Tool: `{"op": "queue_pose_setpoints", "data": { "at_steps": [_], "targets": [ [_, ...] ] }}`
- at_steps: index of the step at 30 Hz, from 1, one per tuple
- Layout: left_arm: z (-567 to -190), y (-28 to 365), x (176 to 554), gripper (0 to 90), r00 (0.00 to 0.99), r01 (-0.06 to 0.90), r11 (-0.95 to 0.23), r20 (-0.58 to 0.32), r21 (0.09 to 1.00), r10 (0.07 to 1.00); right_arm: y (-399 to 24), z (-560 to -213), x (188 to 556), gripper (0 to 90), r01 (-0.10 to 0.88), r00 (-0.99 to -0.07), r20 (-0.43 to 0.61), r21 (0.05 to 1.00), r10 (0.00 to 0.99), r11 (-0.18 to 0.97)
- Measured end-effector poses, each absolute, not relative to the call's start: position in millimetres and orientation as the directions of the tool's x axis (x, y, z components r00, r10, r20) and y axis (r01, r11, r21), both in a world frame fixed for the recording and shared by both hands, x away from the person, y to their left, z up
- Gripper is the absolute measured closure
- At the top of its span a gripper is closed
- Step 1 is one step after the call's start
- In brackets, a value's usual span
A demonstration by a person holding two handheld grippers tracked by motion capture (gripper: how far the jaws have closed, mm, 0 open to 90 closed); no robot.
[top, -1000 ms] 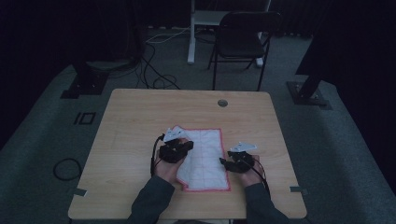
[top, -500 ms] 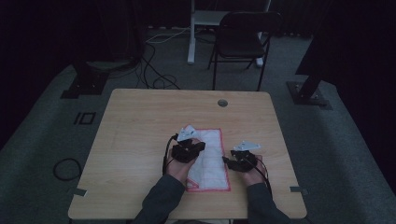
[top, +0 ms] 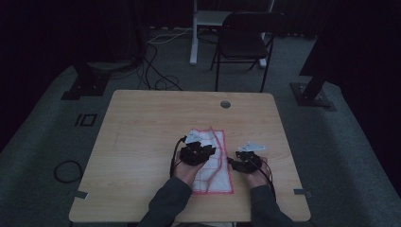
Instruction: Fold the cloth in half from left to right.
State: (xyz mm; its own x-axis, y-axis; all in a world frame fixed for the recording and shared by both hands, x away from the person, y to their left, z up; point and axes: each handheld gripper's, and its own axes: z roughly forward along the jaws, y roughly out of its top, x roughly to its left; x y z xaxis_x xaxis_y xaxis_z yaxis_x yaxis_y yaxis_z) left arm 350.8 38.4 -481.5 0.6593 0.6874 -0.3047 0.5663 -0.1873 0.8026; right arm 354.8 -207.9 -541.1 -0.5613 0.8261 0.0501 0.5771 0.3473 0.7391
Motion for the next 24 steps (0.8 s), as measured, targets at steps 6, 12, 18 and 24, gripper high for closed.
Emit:
{"op": "queue_pose_setpoints", "data": {
  "at_steps": [6, 12, 18, 24],
  "targets": [
    [-487, 57, 344, 74.4, 0.645, 0.572, -0.207, -0.279, 0.794, 0.712, -199, -536, 353, 50.5, 0.555, -0.575, 0.048, 0.756, 0.816, 0.347],
    [-499, 74, 333, 72.3, 0.624, 0.581, -0.219, -0.256, 0.784, 0.738, -187, -536, 355, 54.0, 0.55, -0.595, 0.058, 0.756, 0.801, 0.354],
    [-507, 84, 324, 71.7, 0.615, 0.586, -0.233, -0.239, 0.776, 0.751, -179, -536, 360, 57.6, 0.561, -0.598, 0.098, 0.76, 0.796, 0.328],
    [-514, 90, 319, 71.1, 0.606, 0.594, -0.239, -0.231, 0.768, 0.761, -177, -543, 367, 61.2, 0.603, -0.587, 0.172, 0.744, 0.791, 0.286]
  ]
}}
